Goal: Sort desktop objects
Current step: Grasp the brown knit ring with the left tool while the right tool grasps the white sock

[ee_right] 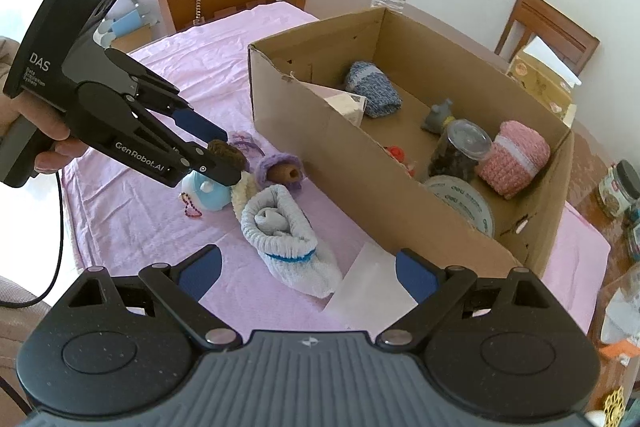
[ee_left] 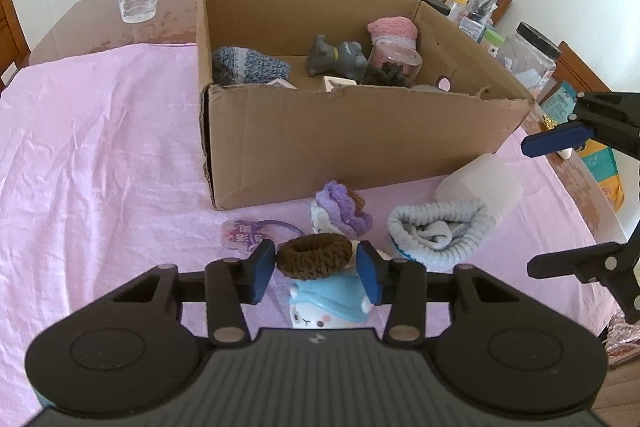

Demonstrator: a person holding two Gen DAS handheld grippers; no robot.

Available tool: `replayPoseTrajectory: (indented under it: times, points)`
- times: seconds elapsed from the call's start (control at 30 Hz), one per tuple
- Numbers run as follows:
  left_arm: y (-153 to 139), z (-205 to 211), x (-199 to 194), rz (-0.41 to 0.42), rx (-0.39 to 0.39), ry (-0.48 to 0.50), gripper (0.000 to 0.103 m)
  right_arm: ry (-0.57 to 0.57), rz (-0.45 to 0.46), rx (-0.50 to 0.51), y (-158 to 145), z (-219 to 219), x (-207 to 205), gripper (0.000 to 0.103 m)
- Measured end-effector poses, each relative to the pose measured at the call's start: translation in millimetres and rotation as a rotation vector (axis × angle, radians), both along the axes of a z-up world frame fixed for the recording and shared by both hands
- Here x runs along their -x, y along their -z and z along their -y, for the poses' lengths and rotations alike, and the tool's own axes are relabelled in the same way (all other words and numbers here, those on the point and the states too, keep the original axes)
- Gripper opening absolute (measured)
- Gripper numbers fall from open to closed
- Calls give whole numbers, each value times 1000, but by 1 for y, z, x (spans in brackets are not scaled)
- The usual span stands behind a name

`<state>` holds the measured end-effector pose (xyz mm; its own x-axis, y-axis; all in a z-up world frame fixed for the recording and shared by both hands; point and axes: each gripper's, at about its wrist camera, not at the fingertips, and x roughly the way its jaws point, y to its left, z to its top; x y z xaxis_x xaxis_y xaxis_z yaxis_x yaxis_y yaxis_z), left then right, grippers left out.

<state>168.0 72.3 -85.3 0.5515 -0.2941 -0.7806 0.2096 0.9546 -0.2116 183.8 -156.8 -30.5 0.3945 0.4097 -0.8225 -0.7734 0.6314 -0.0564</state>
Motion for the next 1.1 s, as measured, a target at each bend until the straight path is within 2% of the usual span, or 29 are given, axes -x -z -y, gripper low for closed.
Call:
replayPoseTrajectory:
  times: [0.2, 0.33, 0.4, 0.9, 1.1]
  points:
    - [-2, -2, 0, 9, 1, -9, 39, -32, -6, 2, 3, -6, -4, 96]
    - [-2, -2, 1, 10, 1, -7, 38, -58, -21, 10, 8, -11, -6, 87]
    - [-3, -3, 1, 10, -1, -5, 38, -71, -26, 16, 11, -14, -7, 86]
    - [-9, -2, 5, 11, -32, 20, 38, -229, 19, 157, 44, -42, -13, 76]
    - [-12, -2, 7, 18, -46, 26, 38, -287, 39, 205, 53, -51, -14, 66]
